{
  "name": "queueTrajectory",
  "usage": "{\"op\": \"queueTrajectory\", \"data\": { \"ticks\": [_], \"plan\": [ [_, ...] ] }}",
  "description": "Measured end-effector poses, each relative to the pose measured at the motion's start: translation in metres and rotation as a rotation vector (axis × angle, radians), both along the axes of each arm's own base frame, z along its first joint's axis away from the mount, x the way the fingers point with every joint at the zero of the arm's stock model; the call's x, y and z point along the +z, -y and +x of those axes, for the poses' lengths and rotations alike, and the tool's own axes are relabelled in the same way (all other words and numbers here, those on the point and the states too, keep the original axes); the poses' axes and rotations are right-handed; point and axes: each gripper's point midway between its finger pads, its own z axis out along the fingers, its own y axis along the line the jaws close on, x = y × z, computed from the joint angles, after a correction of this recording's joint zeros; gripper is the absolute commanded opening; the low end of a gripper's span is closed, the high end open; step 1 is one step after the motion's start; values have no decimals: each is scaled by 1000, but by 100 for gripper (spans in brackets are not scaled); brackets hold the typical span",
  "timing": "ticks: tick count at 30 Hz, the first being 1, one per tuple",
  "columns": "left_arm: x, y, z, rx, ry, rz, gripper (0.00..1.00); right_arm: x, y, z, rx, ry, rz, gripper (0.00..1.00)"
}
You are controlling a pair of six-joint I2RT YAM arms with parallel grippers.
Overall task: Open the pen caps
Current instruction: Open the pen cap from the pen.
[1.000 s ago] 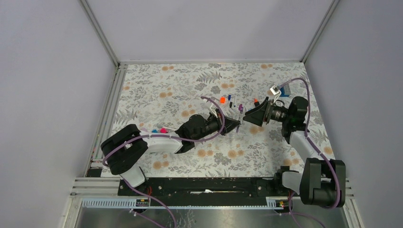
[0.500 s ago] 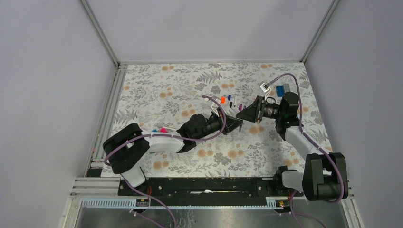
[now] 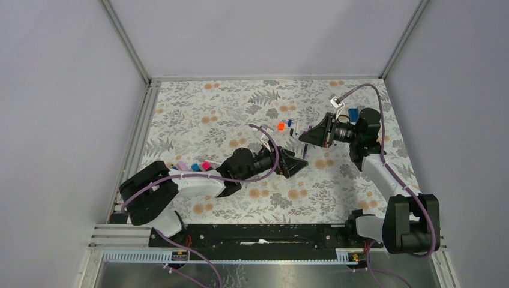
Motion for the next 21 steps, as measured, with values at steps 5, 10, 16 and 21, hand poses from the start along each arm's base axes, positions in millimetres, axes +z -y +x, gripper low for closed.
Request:
{"op": "queueTrajectory", "data": {
  "ticks": [5, 10, 16, 21],
  "plan": [
    [12, -16, -9, 0, 33, -3, 99, 12, 0, 2, 5, 9, 12, 0],
    [17, -14, -14, -33, 53, 5, 94, 16, -1, 0, 15, -8, 26, 0],
    [11, 2, -17, -97, 48, 20, 74, 19, -1, -2, 20, -26, 35, 0],
    [0, 12, -20, -146, 15, 32, 40, 20, -1, -3, 20, -24, 38, 0]
  ]
}}
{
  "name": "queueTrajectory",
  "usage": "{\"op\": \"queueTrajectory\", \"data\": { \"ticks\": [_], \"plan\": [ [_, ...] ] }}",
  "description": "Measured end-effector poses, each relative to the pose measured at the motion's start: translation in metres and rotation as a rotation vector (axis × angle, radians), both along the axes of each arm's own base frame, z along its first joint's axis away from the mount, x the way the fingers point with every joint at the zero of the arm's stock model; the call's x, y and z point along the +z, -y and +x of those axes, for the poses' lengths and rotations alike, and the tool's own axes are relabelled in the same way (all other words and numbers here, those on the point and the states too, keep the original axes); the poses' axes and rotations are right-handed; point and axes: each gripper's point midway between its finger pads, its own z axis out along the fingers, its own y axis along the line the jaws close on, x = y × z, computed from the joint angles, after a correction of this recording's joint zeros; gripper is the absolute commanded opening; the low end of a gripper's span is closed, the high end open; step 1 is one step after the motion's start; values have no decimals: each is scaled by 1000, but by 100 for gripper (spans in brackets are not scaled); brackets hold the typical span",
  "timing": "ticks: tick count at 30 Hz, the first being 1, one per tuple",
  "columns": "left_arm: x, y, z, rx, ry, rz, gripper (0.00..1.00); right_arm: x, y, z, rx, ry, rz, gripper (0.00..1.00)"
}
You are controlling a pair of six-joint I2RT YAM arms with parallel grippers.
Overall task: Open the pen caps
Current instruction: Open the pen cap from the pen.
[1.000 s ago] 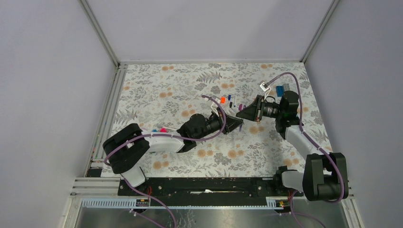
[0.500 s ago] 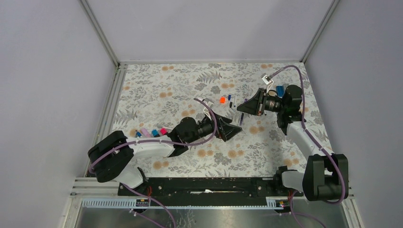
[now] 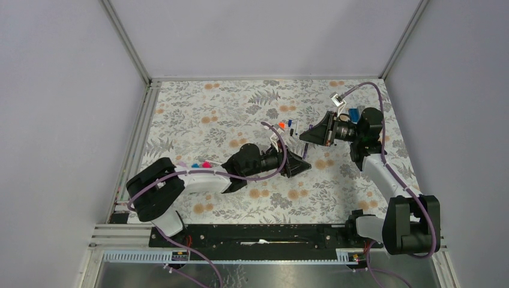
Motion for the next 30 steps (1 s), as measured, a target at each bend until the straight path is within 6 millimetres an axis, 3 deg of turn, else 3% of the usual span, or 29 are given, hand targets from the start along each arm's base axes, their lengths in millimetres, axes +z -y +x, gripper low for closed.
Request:
{"op": "queueTrajectory", "data": {
  "ticks": [3, 4, 13, 19, 23, 26, 30],
  "plan": [
    [0, 4, -2, -20, -13, -1, 4, 0, 0, 0, 0, -2, 1, 0],
    [-1, 4, -2, -19, -13, 4, 0, 0, 0, -2, 7, -13, 3, 0],
    [-5, 2, 1, -47, -43, -1, 0, -2, 3, 0, -6, -9, 0, 0],
    [11, 0, 11, -32, -30, -52, 0, 23, 8, 23, 10, -9, 2, 0],
    [-28, -11, -10, -81, -113, 50, 0, 62, 32, 68, -109, 112, -4, 0],
    [-53, -18, -21, -101, -167, 127, 0, 76, 44, 81, -165, 158, -5, 0],
    [-57, -25, -25, -97, -175, 166, 0, 73, 48, 83, -183, 154, -6, 0]
  ]
}}
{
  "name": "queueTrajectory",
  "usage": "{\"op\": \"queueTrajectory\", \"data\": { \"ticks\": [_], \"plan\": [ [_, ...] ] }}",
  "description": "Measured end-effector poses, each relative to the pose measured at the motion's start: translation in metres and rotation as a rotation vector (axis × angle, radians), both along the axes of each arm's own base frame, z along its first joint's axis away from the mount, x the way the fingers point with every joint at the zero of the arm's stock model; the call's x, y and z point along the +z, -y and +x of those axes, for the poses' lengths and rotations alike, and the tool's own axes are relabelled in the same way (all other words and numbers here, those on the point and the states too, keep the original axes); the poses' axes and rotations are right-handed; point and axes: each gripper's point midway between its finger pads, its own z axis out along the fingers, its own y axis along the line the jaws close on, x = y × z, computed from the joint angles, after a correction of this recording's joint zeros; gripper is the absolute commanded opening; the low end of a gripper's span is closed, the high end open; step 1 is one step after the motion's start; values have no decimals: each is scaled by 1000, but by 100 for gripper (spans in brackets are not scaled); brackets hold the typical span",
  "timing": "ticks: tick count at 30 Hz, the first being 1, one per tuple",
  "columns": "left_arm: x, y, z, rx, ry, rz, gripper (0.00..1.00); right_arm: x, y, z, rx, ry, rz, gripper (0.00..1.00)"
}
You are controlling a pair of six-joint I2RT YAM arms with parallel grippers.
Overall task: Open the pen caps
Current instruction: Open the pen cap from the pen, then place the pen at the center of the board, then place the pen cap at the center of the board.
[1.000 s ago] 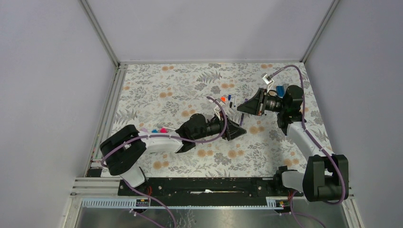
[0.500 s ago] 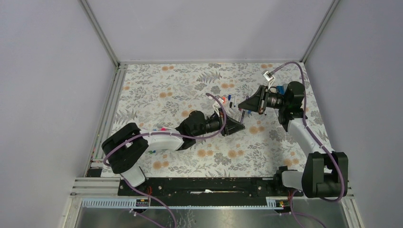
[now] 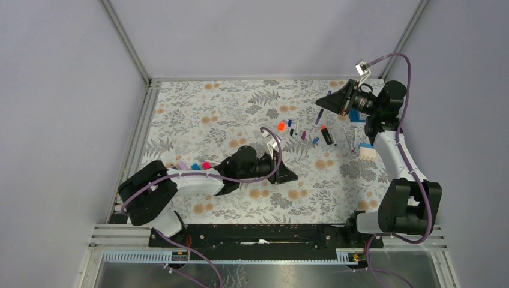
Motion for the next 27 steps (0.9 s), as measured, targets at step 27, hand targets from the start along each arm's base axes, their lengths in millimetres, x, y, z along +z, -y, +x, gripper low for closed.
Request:
{"op": "queueTrajectory", "data": {
  "ticks": [27],
  "plan": [
    [-15, -19, 103, 306, -25, 182, 0, -163, 40, -59, -182, -201, -325, 3]
  ]
}}
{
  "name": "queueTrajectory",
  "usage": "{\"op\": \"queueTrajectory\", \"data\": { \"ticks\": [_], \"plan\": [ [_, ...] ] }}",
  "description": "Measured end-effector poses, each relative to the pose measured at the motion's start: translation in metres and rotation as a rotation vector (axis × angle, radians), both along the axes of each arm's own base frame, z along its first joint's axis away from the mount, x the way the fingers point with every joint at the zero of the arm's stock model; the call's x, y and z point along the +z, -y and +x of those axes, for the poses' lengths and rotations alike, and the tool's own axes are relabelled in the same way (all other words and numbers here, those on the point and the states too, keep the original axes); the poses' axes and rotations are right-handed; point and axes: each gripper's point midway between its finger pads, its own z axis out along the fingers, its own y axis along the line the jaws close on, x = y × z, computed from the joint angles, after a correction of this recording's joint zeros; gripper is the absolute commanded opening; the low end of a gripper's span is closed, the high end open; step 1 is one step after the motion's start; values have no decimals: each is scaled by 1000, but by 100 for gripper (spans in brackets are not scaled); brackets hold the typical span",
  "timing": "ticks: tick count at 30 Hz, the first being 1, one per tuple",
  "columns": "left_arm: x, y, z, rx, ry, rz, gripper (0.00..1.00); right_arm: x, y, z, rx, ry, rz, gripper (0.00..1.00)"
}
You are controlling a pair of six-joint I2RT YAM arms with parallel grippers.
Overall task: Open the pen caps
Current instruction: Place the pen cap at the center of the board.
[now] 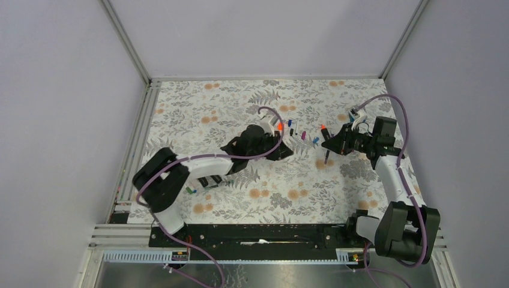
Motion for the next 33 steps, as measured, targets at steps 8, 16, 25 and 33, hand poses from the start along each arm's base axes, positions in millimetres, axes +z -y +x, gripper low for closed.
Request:
{"op": "queueTrajectory", "data": {
  "ticks": [8, 16, 25, 33],
  "plan": [
    [-27, 48, 30, -47, -60, 8, 0, -21, 38, 13, -160, -29, -125, 4],
    [-53, 77, 59, -46, -82, 68, 0, -58, 63, 22, -234, -142, -229, 4],
    [-84, 88, 87, -26, -65, 198, 7, -77, 99, 59, -249, -205, -388, 5],
    [-91, 91, 100, -23, -36, 259, 27, -102, 121, 87, -192, -307, -466, 8]
  ]
}}
